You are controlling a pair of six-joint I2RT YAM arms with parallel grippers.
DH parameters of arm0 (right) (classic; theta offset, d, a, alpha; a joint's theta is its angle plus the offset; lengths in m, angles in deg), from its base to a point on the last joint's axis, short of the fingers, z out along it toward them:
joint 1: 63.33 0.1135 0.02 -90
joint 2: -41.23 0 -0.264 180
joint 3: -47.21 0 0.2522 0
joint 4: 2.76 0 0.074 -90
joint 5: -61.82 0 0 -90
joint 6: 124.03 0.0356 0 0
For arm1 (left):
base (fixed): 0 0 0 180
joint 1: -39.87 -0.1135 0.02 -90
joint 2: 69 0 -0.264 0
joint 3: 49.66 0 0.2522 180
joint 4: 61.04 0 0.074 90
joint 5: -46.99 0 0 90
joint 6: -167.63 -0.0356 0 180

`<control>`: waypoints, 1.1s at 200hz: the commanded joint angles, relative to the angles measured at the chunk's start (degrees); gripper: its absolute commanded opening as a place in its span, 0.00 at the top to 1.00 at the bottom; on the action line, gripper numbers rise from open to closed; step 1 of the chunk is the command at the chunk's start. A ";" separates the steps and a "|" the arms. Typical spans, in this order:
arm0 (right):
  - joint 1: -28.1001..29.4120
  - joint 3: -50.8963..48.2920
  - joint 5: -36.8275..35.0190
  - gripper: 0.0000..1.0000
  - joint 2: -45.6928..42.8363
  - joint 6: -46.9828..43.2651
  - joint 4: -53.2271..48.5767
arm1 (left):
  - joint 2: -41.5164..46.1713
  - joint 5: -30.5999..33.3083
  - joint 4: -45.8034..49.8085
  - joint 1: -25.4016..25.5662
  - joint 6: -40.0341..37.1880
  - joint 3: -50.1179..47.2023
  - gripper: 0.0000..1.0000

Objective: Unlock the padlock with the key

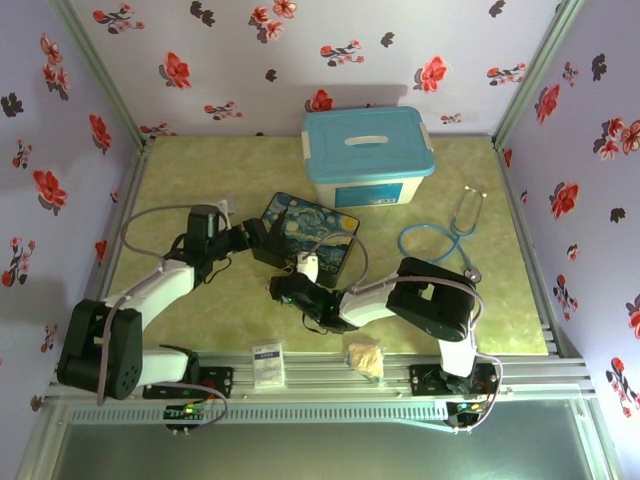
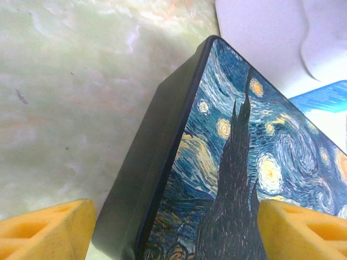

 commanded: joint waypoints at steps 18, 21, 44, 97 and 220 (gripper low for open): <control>0.10 5.34 -2.85 0.43 2.31 2.66 -11.46 | 2.66 0.60 1.91 -1.84 -0.65 -1.78 0.20; 0.05 5.85 -2.79 0.43 2.57 2.95 -12.45 | 2.54 0.60 1.97 -1.92 -0.66 -1.68 0.20; 0.01 8.01 0.13 0.44 4.16 2.82 -13.85 | 0.69 0.47 1.62 -2.25 -1.19 -0.35 0.20; -1.00 11.56 4.29 0.48 8.32 5.23 -17.61 | -3.10 -1.93 -1.33 -2.24 -0.41 0.37 0.20; -1.84 1.16 4.94 0.87 2.55 8.52 -11.02 | -6.72 -2.25 -1.15 -2.14 -2.58 3.53 0.20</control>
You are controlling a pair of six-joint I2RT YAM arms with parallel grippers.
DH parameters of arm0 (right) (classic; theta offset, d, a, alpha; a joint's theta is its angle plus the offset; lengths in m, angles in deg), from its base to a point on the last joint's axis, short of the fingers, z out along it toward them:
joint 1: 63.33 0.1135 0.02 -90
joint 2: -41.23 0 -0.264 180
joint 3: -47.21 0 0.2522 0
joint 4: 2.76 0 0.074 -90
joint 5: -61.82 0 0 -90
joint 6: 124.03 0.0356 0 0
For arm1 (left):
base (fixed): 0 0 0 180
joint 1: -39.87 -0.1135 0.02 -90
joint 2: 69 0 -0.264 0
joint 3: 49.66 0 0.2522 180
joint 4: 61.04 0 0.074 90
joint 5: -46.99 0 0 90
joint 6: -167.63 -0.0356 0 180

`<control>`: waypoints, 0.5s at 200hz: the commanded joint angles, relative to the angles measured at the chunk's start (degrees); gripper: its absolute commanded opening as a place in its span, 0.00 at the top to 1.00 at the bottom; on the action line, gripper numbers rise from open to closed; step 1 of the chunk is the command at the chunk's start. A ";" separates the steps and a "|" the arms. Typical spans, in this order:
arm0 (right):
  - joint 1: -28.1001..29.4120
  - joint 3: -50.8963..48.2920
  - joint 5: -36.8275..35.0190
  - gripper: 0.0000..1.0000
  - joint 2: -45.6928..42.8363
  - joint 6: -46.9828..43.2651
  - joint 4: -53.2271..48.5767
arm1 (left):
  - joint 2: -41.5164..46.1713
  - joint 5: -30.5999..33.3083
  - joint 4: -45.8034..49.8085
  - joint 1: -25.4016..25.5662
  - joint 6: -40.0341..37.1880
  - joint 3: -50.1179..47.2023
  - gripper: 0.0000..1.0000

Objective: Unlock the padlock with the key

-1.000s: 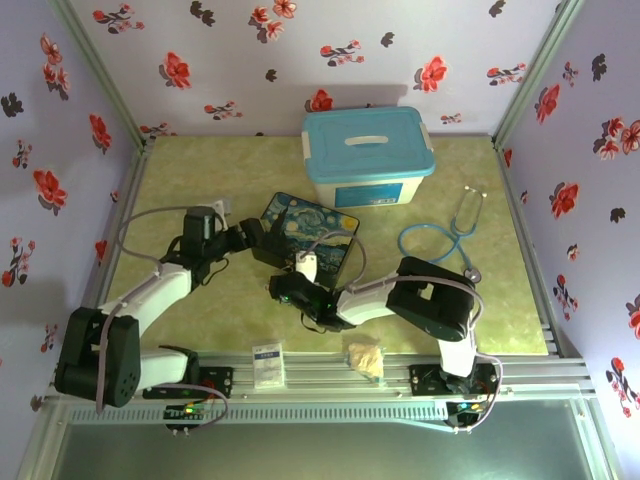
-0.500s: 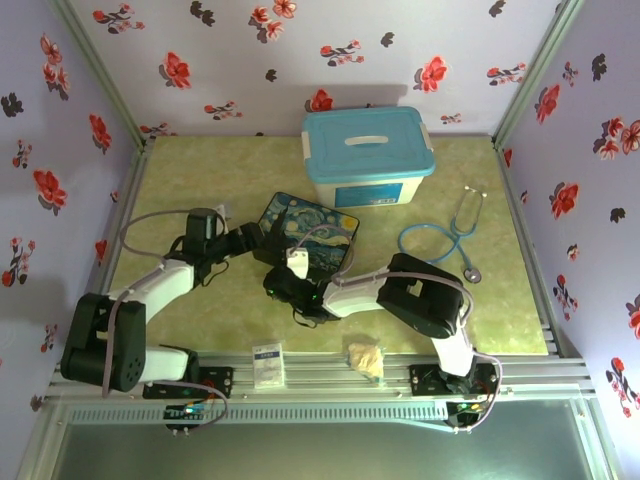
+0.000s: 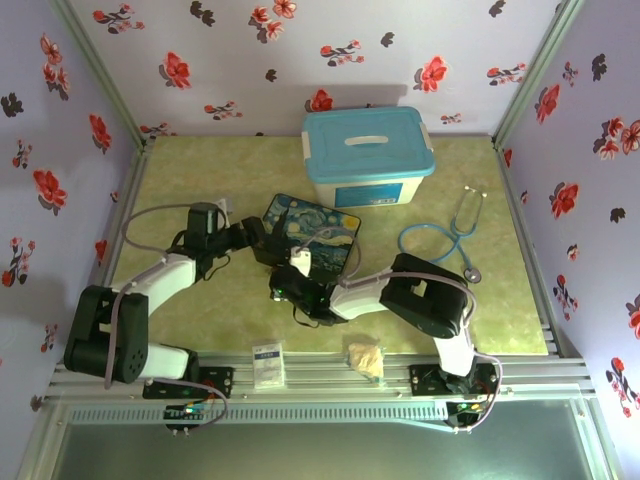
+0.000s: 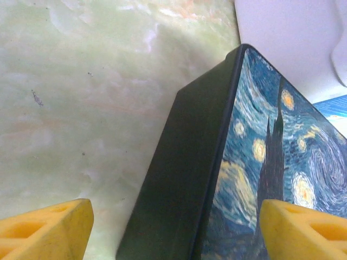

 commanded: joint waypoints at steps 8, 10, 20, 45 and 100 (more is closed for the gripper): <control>-0.59 -4.29 1.75 0.87 -0.86 3.46 -8.30 | -1.26 -1.11 0.05 -0.23 -2.00 1.96 0.20; -0.62 -4.38 1.75 0.87 -1.18 3.30 -8.63 | -1.24 -1.11 0.01 -0.18 -1.93 1.93 0.20; -0.60 -5.24 1.75 0.86 -2.61 2.25 -9.12 | -1.19 -1.46 -0.48 0.00 -1.91 1.77 0.20; -0.85 -7.65 2.02 0.85 -7.01 -1.39 -10.51 | -1.67 -1.97 -2.64 1.74 -0.80 1.05 0.20; -1.40 -16.77 4.04 0.88 -14.62 -7.44 -1.80 | -6.33 -1.58 -6.01 7.46 0.22 1.51 0.20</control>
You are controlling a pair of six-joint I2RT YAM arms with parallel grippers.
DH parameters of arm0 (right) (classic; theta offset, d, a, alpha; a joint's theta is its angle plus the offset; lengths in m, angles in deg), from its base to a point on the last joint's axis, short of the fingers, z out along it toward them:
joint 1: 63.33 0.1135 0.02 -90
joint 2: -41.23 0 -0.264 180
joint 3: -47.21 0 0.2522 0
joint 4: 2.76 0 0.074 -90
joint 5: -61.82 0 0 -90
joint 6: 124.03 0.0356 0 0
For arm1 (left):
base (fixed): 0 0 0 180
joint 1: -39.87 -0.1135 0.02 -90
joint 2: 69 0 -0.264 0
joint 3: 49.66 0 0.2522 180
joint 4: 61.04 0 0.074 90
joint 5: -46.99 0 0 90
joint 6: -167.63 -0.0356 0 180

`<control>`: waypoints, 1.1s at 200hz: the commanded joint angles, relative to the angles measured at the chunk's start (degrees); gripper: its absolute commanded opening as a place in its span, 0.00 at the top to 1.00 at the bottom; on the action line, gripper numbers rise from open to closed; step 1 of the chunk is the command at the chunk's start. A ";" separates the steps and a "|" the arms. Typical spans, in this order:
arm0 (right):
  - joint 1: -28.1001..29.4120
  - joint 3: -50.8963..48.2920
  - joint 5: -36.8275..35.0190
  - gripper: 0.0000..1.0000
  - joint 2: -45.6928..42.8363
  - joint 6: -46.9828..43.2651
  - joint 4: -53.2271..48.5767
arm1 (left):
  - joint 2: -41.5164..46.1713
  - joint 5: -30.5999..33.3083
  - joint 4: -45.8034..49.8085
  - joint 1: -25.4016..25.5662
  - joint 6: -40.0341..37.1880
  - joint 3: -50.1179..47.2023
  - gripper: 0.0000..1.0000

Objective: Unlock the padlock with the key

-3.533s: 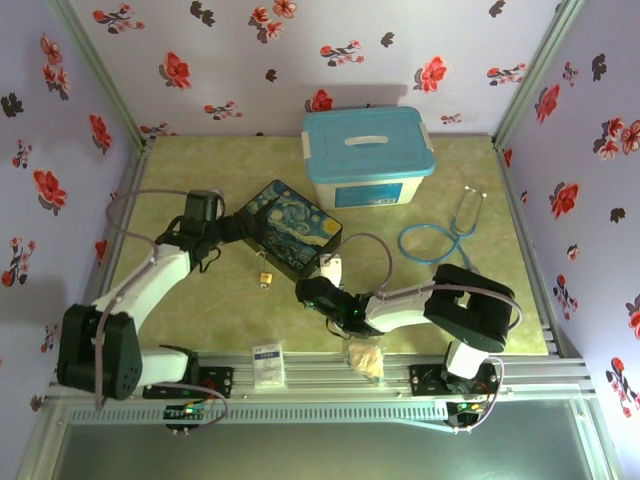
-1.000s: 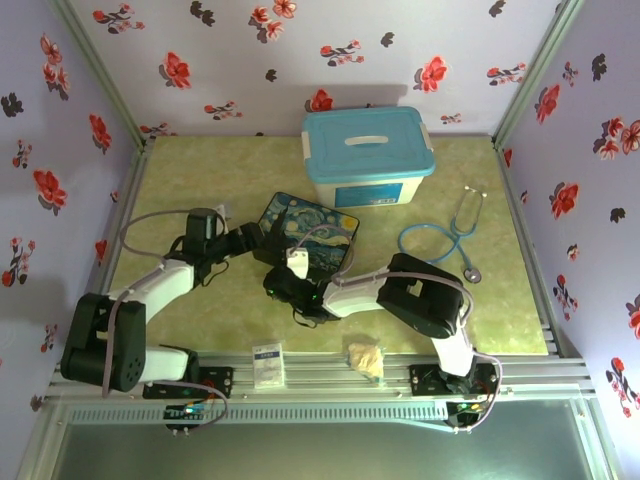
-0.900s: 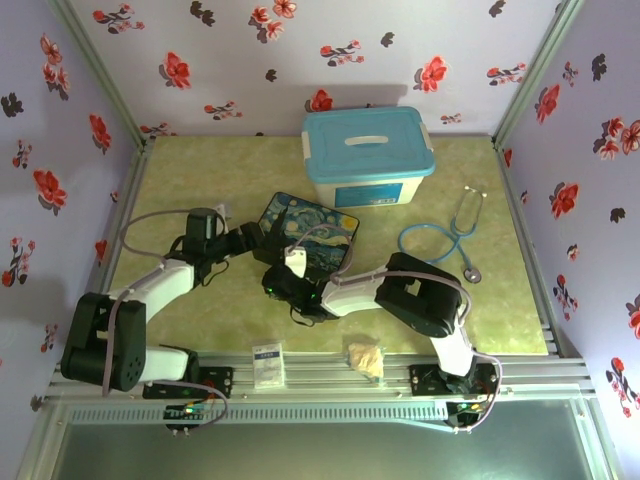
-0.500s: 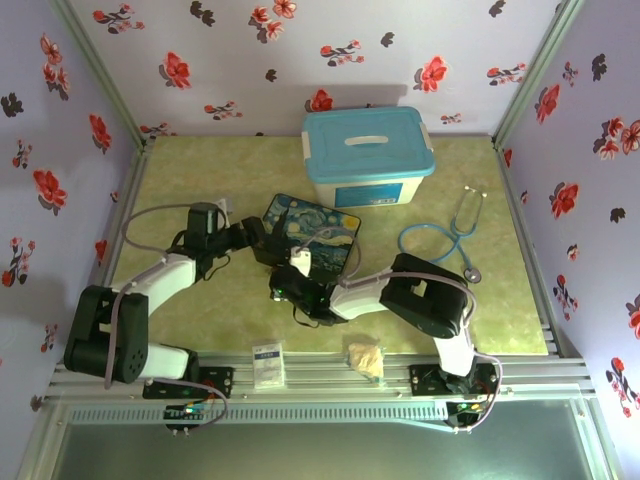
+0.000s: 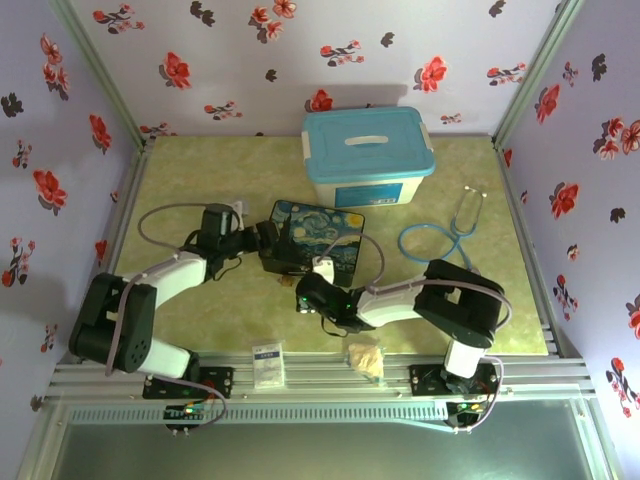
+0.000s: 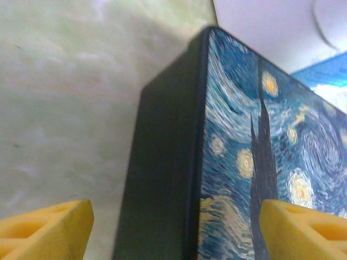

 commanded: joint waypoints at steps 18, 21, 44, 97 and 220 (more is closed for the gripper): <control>-0.45 -7.45 -0.92 0.88 -3.99 -1.48 8.59 | -2.90 0.87 -1.98 2.27 0.09 1.42 0.22; -0.52 -8.19 -1.18 0.87 -4.26 -1.22 9.70 | -2.99 0.95 -1.72 2.37 0.20 1.47 0.23; -0.23 -9.84 -5.08 0.69 -6.47 -0.70 8.06 | -2.22 1.83 -1.53 3.01 1.25 0.11 0.24; 4.97 7.46 -17.43 0.31 -0.18 -2.33 -14.08 | 0.70 3.95 0.81 2.86 0.47 -0.22 0.21; 4.99 30.51 -26.70 0.32 17.63 7.41 -38.86 | -2.76 1.63 -0.94 2.07 -0.08 0.41 0.21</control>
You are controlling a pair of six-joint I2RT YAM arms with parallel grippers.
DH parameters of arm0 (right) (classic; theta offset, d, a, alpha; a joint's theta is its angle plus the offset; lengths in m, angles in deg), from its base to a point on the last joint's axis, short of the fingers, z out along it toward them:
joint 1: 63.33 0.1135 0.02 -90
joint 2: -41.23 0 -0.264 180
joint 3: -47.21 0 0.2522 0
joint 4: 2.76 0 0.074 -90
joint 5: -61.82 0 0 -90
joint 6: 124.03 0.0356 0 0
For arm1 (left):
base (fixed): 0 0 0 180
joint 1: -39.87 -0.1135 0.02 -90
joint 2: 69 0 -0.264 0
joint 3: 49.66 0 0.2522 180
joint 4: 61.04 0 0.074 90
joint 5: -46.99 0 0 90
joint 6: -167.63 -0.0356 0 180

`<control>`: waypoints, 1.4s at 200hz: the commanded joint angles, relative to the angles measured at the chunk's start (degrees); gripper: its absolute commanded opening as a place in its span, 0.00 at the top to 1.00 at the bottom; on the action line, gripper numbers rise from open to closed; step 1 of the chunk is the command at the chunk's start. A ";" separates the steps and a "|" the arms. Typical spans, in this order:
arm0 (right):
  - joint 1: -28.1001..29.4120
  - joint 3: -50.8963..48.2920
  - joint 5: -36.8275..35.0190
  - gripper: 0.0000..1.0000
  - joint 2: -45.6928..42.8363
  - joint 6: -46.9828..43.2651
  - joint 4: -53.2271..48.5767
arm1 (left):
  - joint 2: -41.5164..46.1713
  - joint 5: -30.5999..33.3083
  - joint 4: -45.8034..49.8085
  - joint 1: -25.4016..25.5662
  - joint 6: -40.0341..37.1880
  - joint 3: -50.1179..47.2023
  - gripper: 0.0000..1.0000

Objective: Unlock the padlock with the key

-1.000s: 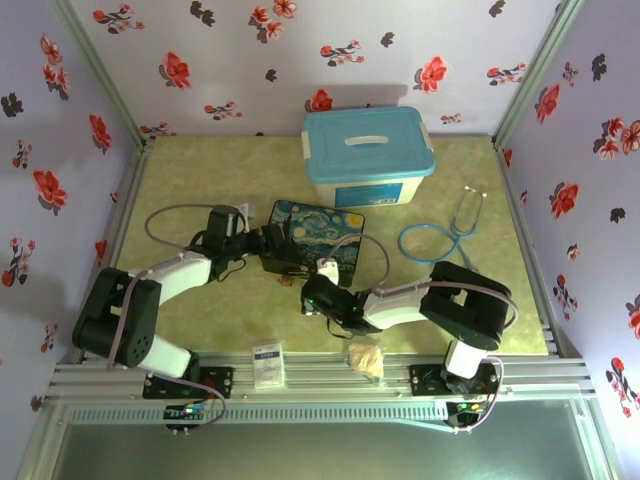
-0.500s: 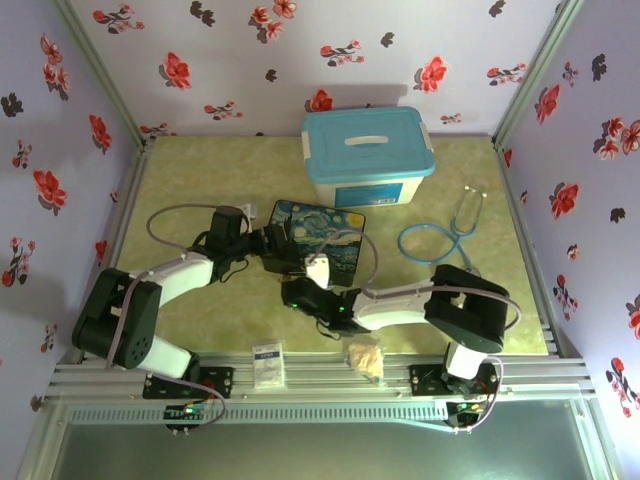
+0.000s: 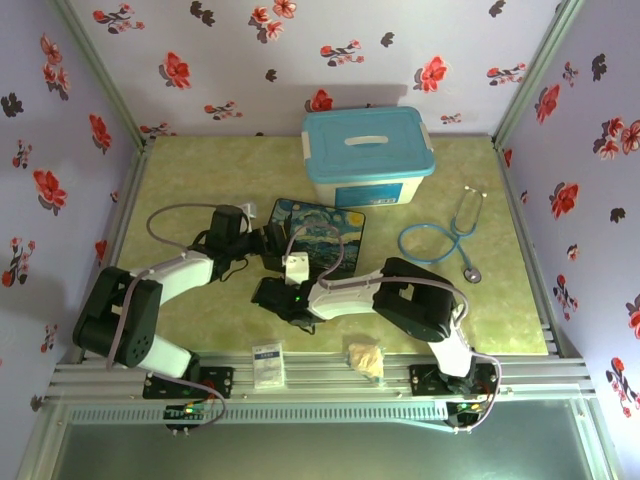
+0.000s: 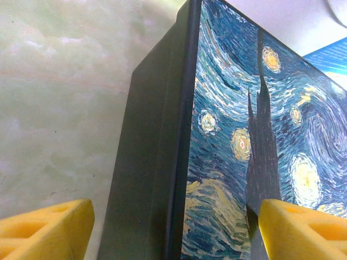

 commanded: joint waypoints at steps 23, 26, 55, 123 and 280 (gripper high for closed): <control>-1.00 1.40 -4.23 0.37 0.90 3.04 -7.14 | -1.82 -1.44 -1.38 -0.49 -0.48 -0.23 0.21; -0.87 1.16 -4.46 0.37 0.65 3.14 -7.46 | -1.92 -1.54 -1.51 -0.37 -0.36 -0.22 0.21; 0.93 -1.50 -5.87 0.38 -3.63 2.74 -12.90 | -1.35 -1.86 -1.57 -0.46 -0.06 -0.34 0.21; 1.36 -15.03 -2.16 0.35 -18.23 2.20 -8.61 | -0.09 -2.38 -2.27 -0.24 1.38 -0.59 0.23; 3.67 -11.29 -9.68 0.09 -9.77 5.55 2.46 | 11.54 -5.51 -7.35 6.80 11.16 -11.30 0.41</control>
